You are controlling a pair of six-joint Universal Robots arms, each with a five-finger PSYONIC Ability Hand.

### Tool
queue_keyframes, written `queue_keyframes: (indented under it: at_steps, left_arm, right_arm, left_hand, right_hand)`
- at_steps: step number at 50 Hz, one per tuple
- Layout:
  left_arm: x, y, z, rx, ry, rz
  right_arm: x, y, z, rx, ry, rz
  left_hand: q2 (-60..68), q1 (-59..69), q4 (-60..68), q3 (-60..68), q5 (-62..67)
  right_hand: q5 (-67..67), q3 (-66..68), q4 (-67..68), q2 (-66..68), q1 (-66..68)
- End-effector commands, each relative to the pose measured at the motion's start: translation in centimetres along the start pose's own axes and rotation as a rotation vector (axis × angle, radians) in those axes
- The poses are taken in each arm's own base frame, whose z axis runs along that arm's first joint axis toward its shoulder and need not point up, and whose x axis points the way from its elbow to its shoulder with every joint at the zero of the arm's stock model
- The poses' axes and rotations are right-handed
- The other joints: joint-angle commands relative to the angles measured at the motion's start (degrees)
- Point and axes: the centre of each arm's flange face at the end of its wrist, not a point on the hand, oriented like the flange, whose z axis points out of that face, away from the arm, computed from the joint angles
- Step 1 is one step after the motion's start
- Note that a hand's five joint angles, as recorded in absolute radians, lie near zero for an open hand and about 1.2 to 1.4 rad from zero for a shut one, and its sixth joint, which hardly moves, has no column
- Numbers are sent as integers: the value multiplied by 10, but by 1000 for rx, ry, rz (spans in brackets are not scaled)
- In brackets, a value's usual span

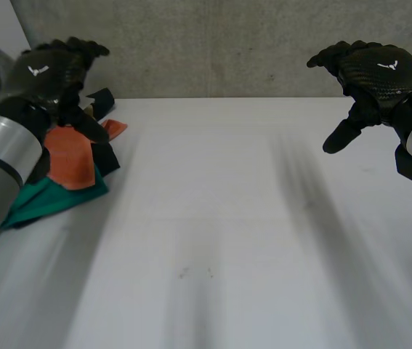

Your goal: Fold the laundry.

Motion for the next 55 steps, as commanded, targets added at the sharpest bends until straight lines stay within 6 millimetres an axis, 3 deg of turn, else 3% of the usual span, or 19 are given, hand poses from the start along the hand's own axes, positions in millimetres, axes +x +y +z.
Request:
queue_keyframes:
  at_steps: [1, 6, 7, 10, 14, 18, 21, 25, 27, 31, 33, 35, 41, 44, 45, 47, 48, 52, 55]
  left_arm:
    - [-60, 12, 49, 36, -159, 266]
    - [-123, 41, 87, -28, -288, 480]
    - [-146, 55, 98, -65, -325, 546]
    - [-177, 76, 110, -122, -366, 642]
    - [-213, 124, 128, -223, -374, 795]
    - [-225, 158, 136, -275, -344, 860]
    - [-227, 171, 139, -287, -331, 869]
    - [-226, 177, 144, -284, -332, 873]
    - [-221, 172, 146, -264, -338, 873]
    - [-193, 138, 150, -159, -374, 860]
    - [-172, 101, 147, -44, -410, 813]
    - [-159, 78, 143, 39, -425, 772]
    - [-92, 8, 114, 276, -358, 627]
    - [-63, 1, 105, 300, -295, 575]
    - [-34, 1, 99, 304, -223, 529]
    - [3, 3, 89, 301, -131, 471]
    - [35, 5, 77, 286, -44, 424]
    - [82, 11, 52, 238, 91, 331]
    - [103, 21, 39, 189, 171, 249]
  right_arm:
    - [-1, -1, 0, 5, -8, 1]
    - [-1, -2, 0, 7, -9, 0]
    - [-1, -2, 0, 7, -9, 0]
    - [-1, -2, 0, 7, -9, -1]
    - [0, -2, 0, 8, -7, -2]
    - [1, -2, 0, 7, -3, -2]
    - [1, -1, 1, 6, -5, -1]
    - [0, -1, 1, 3, -7, -4]
    - [0, 0, 1, 0, -7, -3]
    - [0, 0, 2, 0, -7, -1]
    - [0, 0, 2, 0, -7, -1]
    - [1, 0, 2, 2, -5, -2]
    - [4, -1, 2, 5, 3, -1]
    - [5, -3, 3, 10, 5, -3]
    - [5, -4, 2, 13, 7, -2]
    - [5, -5, 2, 16, 8, -5]
    - [5, -5, 2, 19, 8, -6]
    - [7, -7, 2, 22, 13, -6]
    - [8, -7, 2, 24, 15, -6]
  left_hand:
    - [-2, 0, -1, -3, -3]
    - [20, 22, 21, 18, 19]
    - [32, 33, 33, 30, 31]
    - [32, 34, 33, 30, 31]
    - [40, 42, 41, 39, 39]
    - [69, 70, 70, 67, 68]
    - [153, 154, 154, 151, 152]
    - [673, 675, 674, 671, 672]
    - [674, 676, 675, 673, 673]
    - [674, 676, 675, 673, 673]
    - [674, 676, 675, 673, 673]
    - [674, 676, 675, 673, 673]
    - [674, 676, 675, 673, 673]
    - [674, 676, 675, 673, 673]
    - [674, 676, 675, 673, 673]
    - [674, 676, 675, 673, 673]
    - [674, 676, 675, 673, 673]
    - [674, 676, 675, 673, 673]
    - [674, 676, 675, 673, 673]
  right_hand:
    - [-37, -18, -30, -22, -8]
    - [-37, -18, -30, -22, -8]
    - [-37, -18, -30, -22, -8]
    - [-37, -18, -30, -22, -8]
    - [-37, -18, -30, -22, -8]
    - [-37, -18, -30, -22, -8]
    - [-37, -18, -30, -22, -8]
    - [-37, -18, -30, -22, -8]
    - [-37, -18, -30, -22, -8]
    - [-37, -18, -30, -22, -8]
    - [-37, -18, -30, -22, -8]
    - [-37, -18, -30, -22, -8]
    - [-37, -18, -30, -22, -8]
    - [-37, -18, -30, -22, -8]
    - [-37, -18, -30, -22, -8]
    - [-37, -18, -30, -22, -8]
    - [-37, -18, -30, -22, -8]
    - [-37, -18, -30, -22, -8]
    - [-37, -18, -30, -22, -8]
